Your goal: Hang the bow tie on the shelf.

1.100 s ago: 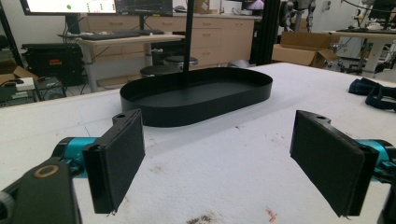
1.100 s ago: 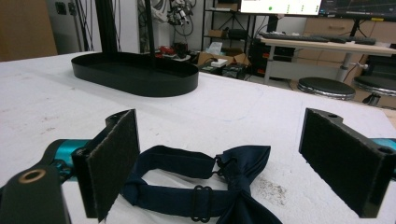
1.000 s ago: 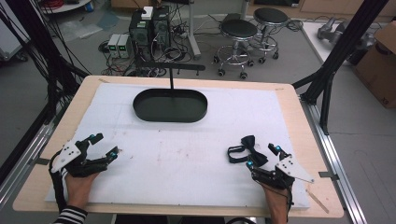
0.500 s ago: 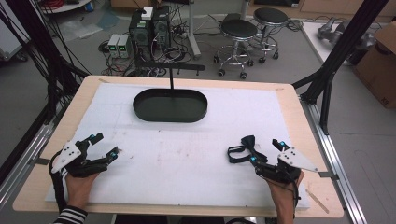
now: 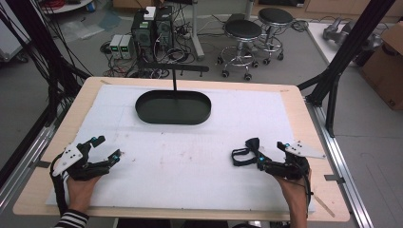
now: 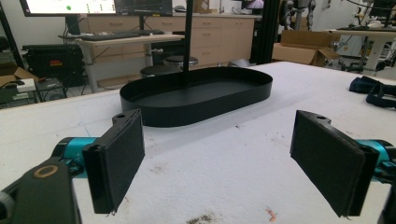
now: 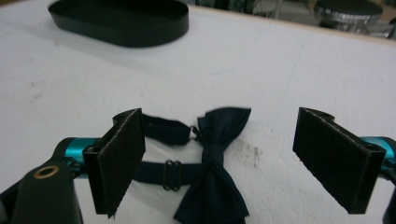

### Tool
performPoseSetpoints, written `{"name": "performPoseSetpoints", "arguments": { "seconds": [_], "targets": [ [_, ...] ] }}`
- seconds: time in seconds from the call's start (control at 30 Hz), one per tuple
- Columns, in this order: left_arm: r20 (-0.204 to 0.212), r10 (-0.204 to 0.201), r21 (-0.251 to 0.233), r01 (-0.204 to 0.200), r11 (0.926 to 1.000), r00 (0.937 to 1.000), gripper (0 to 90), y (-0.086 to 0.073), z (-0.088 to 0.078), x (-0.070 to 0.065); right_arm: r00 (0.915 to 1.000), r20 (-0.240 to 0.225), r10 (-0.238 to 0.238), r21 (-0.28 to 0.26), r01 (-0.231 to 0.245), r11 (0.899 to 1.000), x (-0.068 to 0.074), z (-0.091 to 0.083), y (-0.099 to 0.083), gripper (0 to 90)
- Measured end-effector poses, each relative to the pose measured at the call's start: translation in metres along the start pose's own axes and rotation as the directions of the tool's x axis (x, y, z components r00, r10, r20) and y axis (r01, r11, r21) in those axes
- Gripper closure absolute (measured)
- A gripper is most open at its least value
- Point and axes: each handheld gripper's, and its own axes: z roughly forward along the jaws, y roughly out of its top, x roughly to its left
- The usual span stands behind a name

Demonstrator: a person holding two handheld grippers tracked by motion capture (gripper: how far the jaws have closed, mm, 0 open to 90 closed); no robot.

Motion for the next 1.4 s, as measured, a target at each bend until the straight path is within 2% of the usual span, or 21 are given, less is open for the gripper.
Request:
{"name": "performPoseSetpoints", "arguments": {
  "seconds": [0.07, 0.17, 0.3, 0.53, 0.67, 0.9, 1.1, 1.23, 1.4],
  "targets": [
    [-0.001, -0.004, -0.003, 0.004, 1.0000, 1.0000, 18.1, 0.000, 0.000, 0.000, 0.9999, 0.012, -0.011, 0.041, 0.010, 0.999, -0.001, 0.001, 0.000, 19.1],
    [0.000, -0.005, -0.003, 0.005, 1.0000, 1.0000, 18.1, 0.000, 0.000, 0.000, 0.9999, 0.010, 0.009, 0.086, -0.010, 0.996, -0.005, 0.004, -0.002, 20.1],
    [0.001, -0.005, -0.003, 0.005, 1.0000, 1.0000, 18.1, 0.000, 0.000, 0.000, 0.9994, 0.015, 0.031, 0.127, -0.032, 0.991, -0.009, 0.006, -0.003, 27.5],
    [0.001, -0.004, -0.003, 0.004, 1.0000, 1.0000, 18.2, 0.000, 0.000, 0.000, 0.9980, 0.015, 0.061, 0.208, -0.063, 0.976, -0.011, 0.010, -0.002, 34.2],
    [0.002, 0.001, -0.001, -0.001, 1.0000, 1.0000, 18.2, 0.000, 0.000, 0.000, 0.9987, 0.006, 0.051, 0.225, -0.051, 0.973, -0.010, 0.012, -0.005, 37.5],
    [0.002, 0.000, 0.000, 0.000, 1.0000, 1.0000, 18.2, 0.000, 0.000, 0.000, 0.9981, -0.005, 0.061, 0.296, -0.057, 0.954, -0.012, 0.017, -0.008, 38.1],
    [0.002, 0.001, -0.001, -0.001, 1.0000, 1.0000, 18.2, 0.000, 0.000, 0.000, 0.9982, -0.013, 0.058, 0.315, -0.051, 0.948, -0.011, 0.018, -0.010, 45.4],
    [0.002, 0.002, 0.000, -0.002, 1.0000, 1.0000, 18.2, 0.000, 0.000, -0.001, 0.9976, -0.009, 0.069, 0.318, -0.063, 0.946, -0.011, 0.018, -0.012, 47.8],
    [0.002, 0.003, 0.000, -0.003, 1.0000, 1.0000, 18.2, 0.000, 0.000, -0.001, 0.9976, -0.017, 0.068, 0.341, -0.058, 0.938, -0.009, 0.020, -0.014, 51.3]
  ]
}}
